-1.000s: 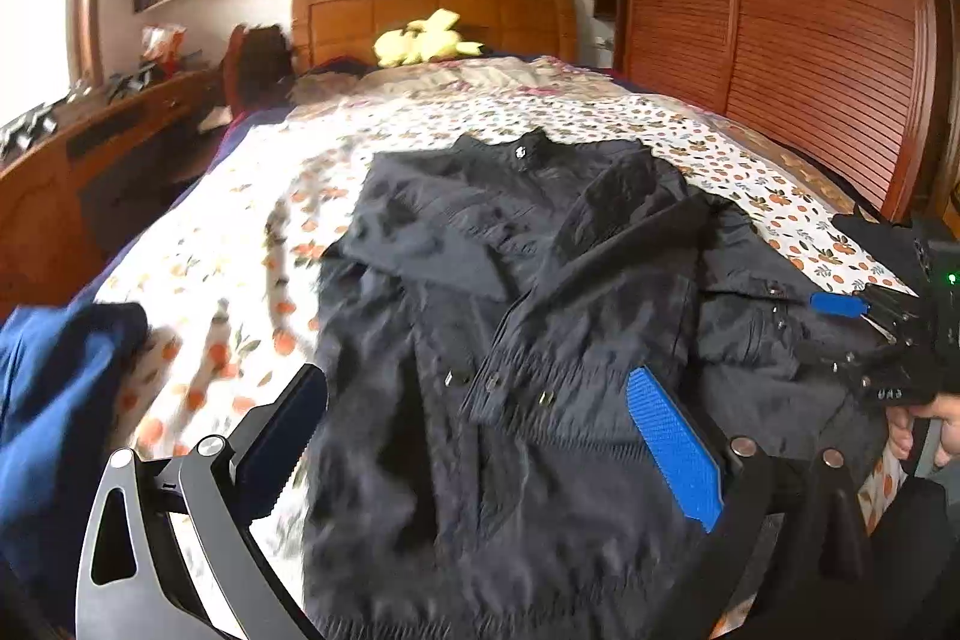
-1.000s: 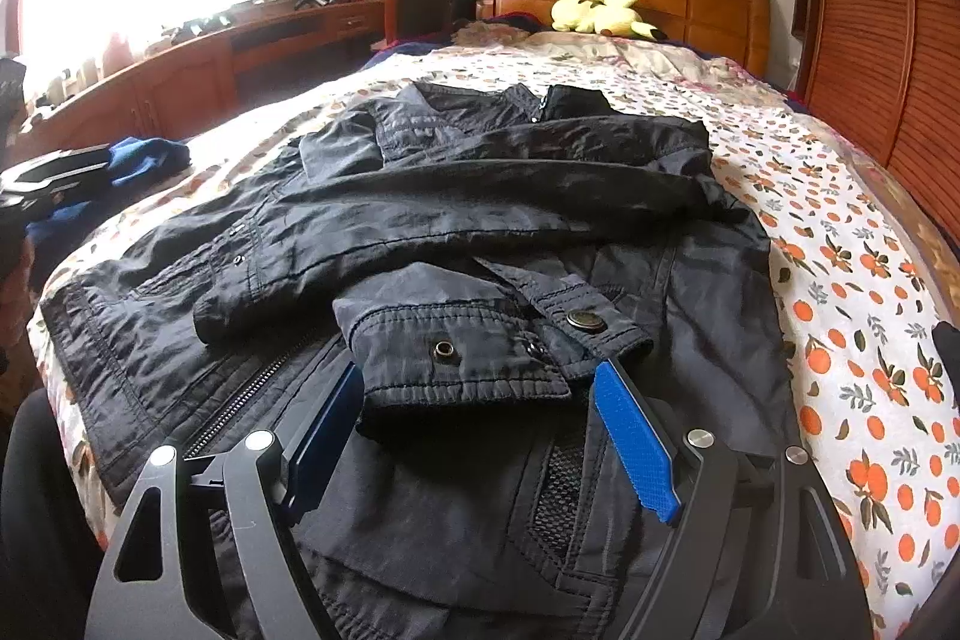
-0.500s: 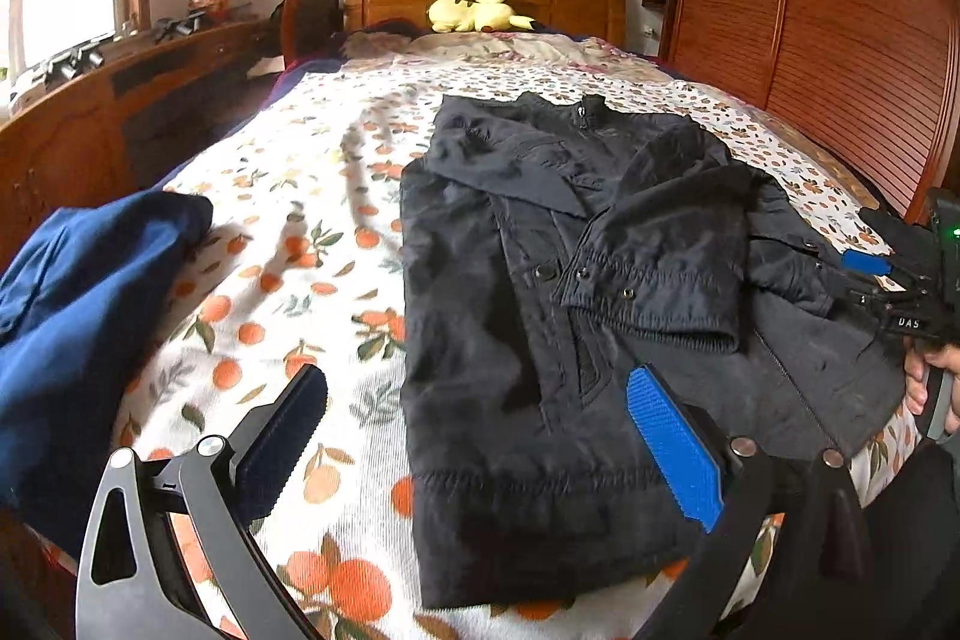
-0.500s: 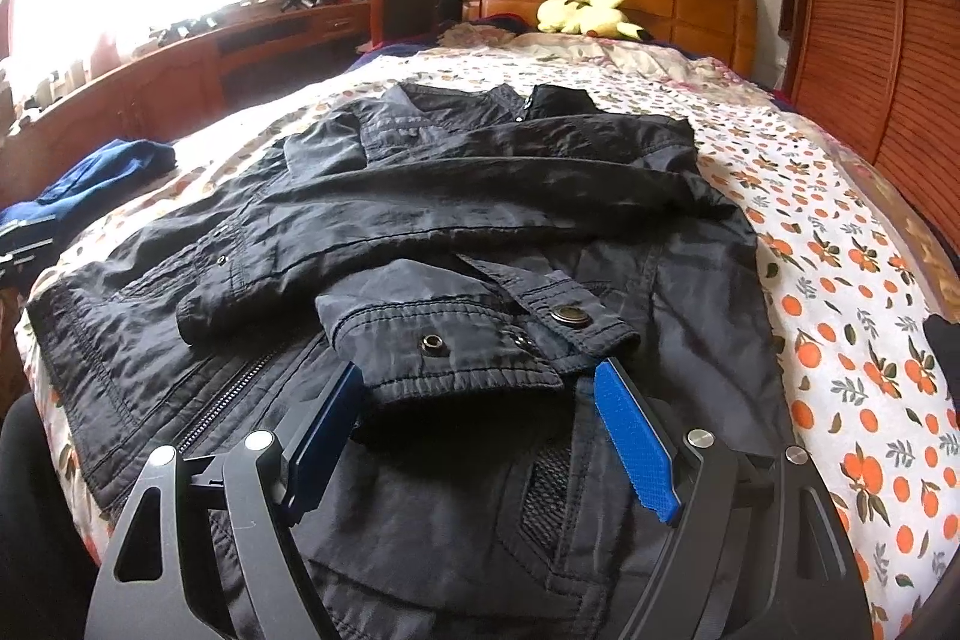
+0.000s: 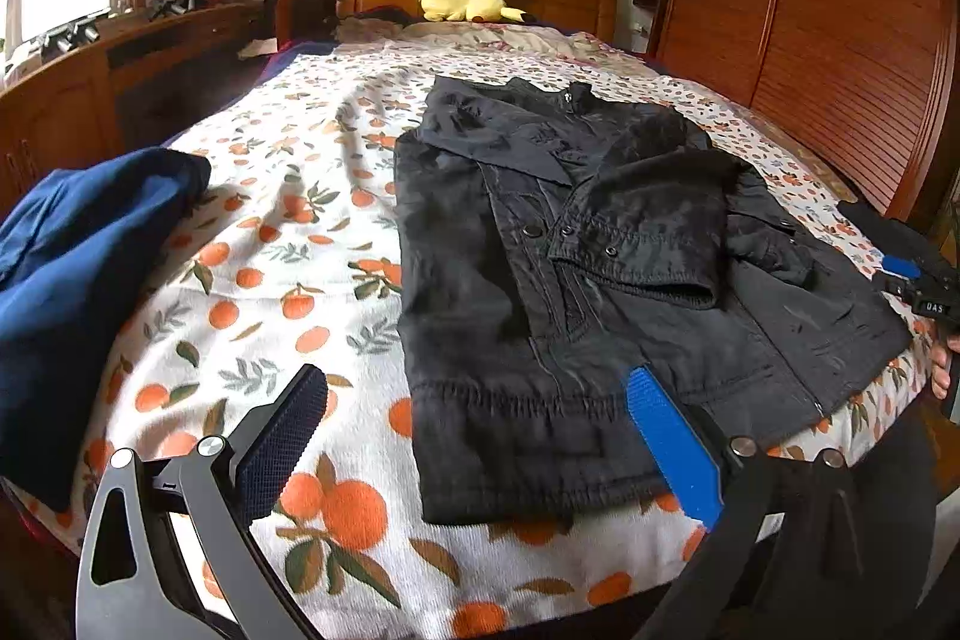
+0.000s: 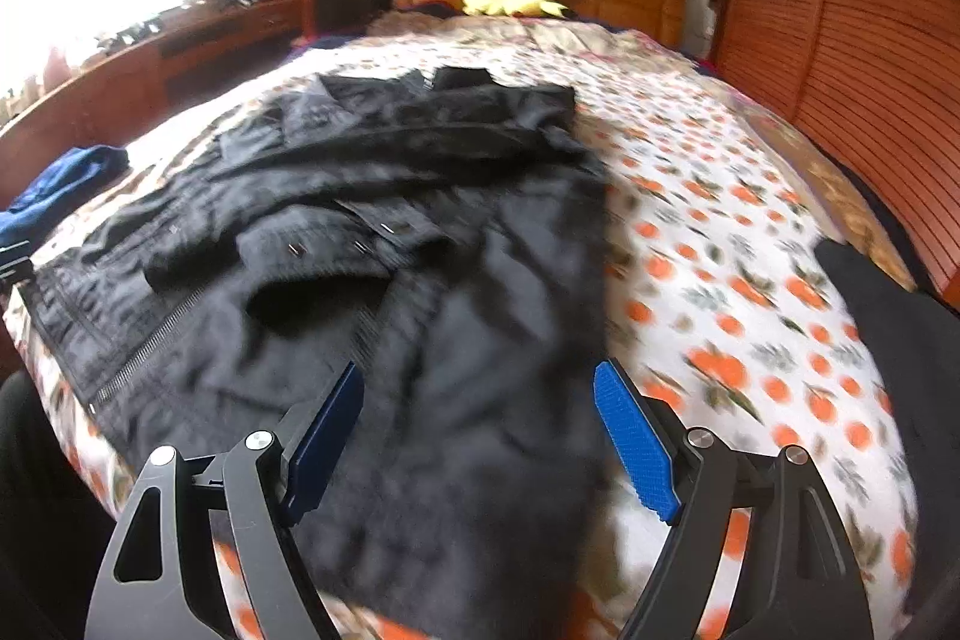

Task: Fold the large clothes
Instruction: 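Move the left tool to the jacket hem and grasp it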

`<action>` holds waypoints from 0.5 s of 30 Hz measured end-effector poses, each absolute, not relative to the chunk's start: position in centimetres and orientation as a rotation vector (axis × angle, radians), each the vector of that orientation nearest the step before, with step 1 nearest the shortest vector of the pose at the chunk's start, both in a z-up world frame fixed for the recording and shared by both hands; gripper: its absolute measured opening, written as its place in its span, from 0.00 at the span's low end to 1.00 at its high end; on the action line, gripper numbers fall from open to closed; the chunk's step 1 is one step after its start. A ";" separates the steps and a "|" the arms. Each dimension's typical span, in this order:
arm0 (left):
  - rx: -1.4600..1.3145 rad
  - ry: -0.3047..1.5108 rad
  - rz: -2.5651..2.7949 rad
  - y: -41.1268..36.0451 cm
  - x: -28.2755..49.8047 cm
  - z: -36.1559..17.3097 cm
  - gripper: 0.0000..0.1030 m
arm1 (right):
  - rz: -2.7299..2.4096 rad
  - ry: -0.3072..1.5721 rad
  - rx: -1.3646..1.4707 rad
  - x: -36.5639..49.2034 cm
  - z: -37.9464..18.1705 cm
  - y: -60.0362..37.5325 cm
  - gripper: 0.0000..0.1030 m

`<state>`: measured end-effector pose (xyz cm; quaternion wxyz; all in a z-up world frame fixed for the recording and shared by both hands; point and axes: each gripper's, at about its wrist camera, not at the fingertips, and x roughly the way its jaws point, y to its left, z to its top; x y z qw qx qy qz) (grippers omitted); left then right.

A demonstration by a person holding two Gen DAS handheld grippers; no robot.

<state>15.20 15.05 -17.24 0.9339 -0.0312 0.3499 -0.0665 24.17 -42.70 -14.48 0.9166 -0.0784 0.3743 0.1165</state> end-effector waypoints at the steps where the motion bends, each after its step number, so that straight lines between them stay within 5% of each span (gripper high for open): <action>1: -0.063 0.717 -0.137 15.0 15.0 -17.3 0.98 | 0.230 0.782 -0.154 23.7 -14.6 -43.4 0.75; 7: -0.066 0.732 -0.144 14.9 14.8 -17.9 0.98 | 0.221 0.849 -0.144 21.6 -16.0 -44.9 0.75; 15: -0.068 0.757 -0.147 14.9 14.7 -18.6 0.98 | 0.279 0.901 -0.083 21.7 -17.0 -44.3 0.50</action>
